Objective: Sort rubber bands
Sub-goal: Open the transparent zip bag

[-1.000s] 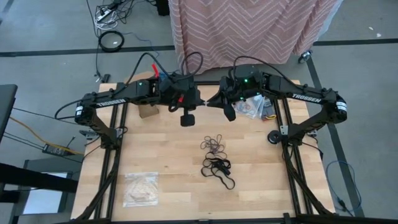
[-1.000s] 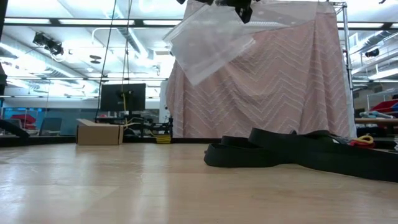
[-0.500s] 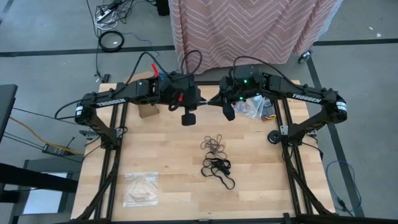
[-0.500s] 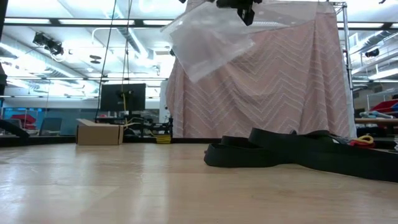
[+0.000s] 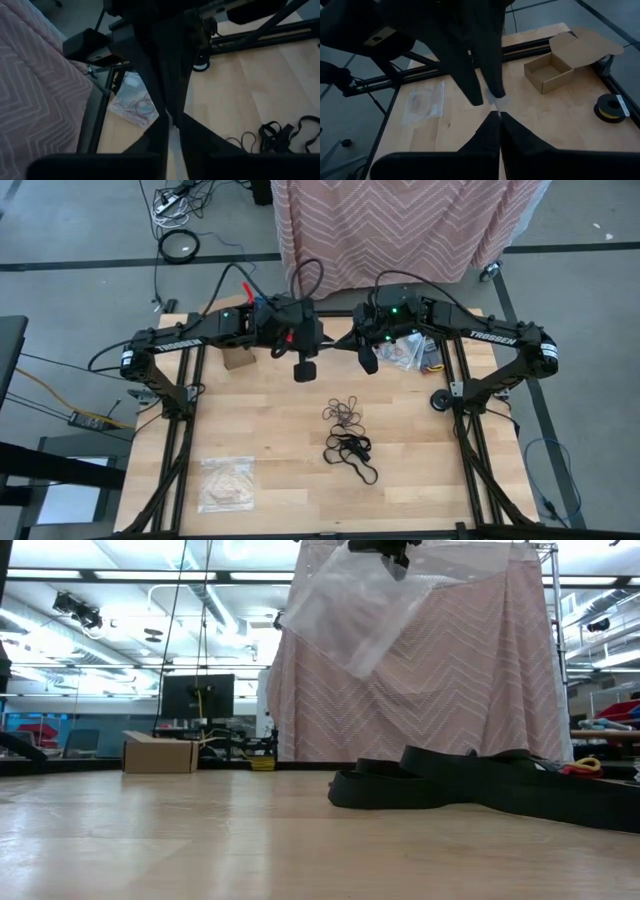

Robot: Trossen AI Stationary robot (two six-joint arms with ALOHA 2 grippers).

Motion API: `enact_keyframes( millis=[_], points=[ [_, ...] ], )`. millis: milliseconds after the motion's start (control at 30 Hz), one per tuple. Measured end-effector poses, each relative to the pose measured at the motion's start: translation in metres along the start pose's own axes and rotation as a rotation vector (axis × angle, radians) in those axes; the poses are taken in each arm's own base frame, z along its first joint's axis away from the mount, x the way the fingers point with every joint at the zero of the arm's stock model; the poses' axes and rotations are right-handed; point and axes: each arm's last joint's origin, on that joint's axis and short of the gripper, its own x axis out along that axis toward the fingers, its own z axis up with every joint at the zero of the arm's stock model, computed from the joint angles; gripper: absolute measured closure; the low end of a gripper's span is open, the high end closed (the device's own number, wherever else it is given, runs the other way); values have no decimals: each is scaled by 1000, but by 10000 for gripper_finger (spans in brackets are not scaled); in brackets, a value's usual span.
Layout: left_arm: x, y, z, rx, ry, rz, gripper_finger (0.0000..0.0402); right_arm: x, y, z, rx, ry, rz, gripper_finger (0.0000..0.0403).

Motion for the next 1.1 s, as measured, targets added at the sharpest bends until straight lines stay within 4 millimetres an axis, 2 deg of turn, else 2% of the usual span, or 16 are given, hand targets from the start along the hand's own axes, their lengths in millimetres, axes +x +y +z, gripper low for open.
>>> enact_keyframes(
  millis=[67,167,500,667,833,1100],
  points=[
    [0,0,0,1,1,-2,391,0,0,0,0,1,0,403],
    [0,0,-1,2,6,-4,392,0,0,0,-1,1,0,403],
    [-1,4,-3,-4,22,9,278,0,1,1,-2,-9,32,403],
    [-13,12,-2,-37,-1,35,240,-9,4,6,-12,-60,35,403],
    [-18,18,-2,-107,-27,-9,229,-10,2,7,-10,-64,31,403],
    [-9,17,-4,-141,-38,-124,229,-10,2,8,-12,-70,36,403]
  ],
)
